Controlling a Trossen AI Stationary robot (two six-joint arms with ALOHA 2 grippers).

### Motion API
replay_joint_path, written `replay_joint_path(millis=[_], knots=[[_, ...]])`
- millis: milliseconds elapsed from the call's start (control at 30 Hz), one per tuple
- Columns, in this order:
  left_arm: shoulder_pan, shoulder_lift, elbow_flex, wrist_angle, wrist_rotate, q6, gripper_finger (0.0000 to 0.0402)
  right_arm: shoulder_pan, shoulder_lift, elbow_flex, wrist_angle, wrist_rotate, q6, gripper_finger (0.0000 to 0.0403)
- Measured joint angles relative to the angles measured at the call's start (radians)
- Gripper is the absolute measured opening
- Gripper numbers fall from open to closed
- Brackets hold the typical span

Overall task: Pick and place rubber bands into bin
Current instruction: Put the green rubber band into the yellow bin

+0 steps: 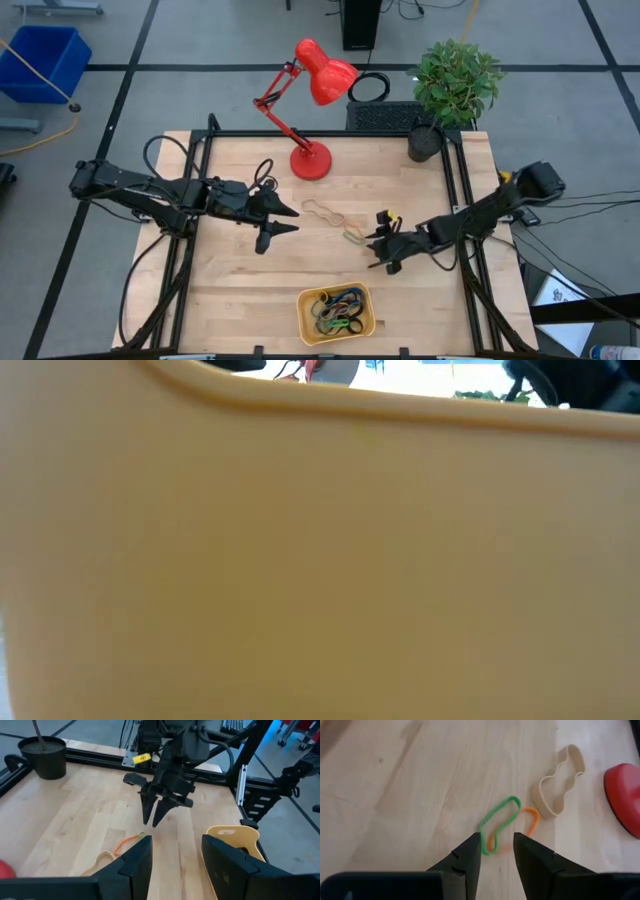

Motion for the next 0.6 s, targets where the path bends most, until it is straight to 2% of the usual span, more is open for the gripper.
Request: replay_joint_path(millis=[333,500,600], knots=[[0.000,0.000,0.000,-0.011,0.000,0.002,0.0177,-0.012,0.132,0.000,0.075,-0.001,-0.112,0.0094],[0.000,0.000,0.000,-0.011,0.000,0.002,0.0177,-0.016,0.136,0.001,0.070,0.007,-0.115,0.0088],[0.000,0.000,0.000,-0.011,0.000,0.002,0.0177,-0.020,0.136,0.001,0.069,0.057,-0.122,0.0088]])
